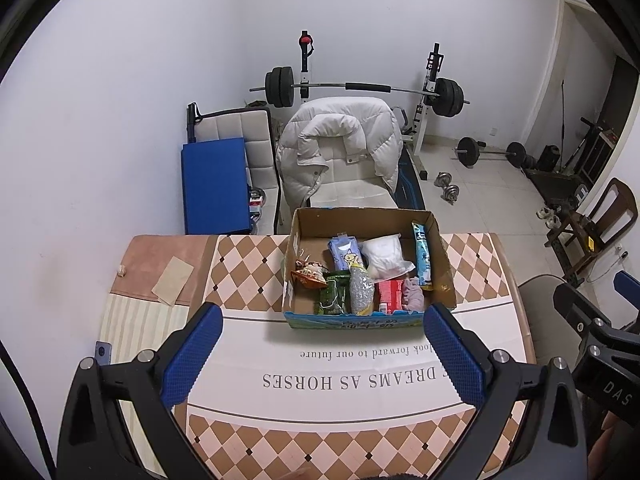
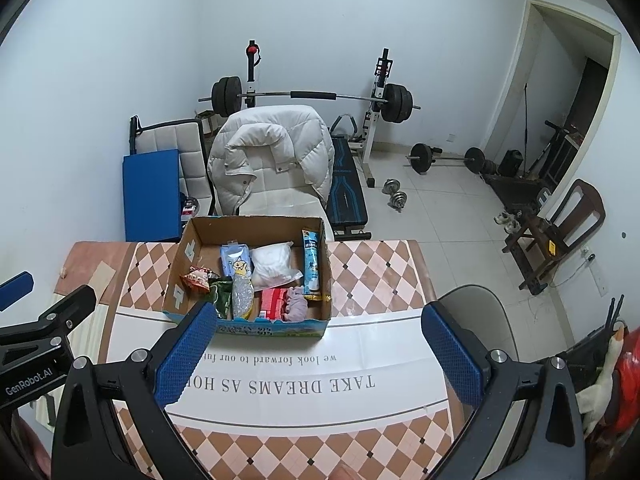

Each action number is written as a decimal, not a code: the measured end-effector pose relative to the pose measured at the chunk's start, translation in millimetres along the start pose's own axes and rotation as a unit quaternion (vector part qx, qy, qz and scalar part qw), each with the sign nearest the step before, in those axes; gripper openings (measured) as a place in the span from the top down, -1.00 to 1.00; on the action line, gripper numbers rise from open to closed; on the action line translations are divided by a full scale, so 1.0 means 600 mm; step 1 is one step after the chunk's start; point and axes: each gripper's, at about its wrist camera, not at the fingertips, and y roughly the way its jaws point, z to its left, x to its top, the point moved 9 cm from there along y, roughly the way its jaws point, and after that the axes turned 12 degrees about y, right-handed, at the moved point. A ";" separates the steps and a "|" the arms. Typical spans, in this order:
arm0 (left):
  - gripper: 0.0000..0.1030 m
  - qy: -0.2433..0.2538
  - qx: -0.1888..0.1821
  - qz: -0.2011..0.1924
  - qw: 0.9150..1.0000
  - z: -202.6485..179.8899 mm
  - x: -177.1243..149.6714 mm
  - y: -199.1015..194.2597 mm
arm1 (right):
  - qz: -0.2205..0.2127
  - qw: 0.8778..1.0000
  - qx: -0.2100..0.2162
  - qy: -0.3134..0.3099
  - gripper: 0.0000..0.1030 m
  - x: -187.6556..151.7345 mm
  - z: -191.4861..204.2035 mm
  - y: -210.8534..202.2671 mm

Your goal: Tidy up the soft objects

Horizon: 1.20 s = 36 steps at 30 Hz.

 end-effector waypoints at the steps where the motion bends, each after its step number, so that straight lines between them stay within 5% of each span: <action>1: -1.00 0.000 0.000 0.000 1.000 0.000 0.000 0.000 | 0.000 1.000 -0.001 0.001 -1.00 -0.001 -0.001 -0.001; 36: -1.00 -0.005 0.005 -0.006 1.000 0.003 0.013 -0.020 | -0.014 1.000 -0.014 0.006 -1.00 0.014 0.002 -0.026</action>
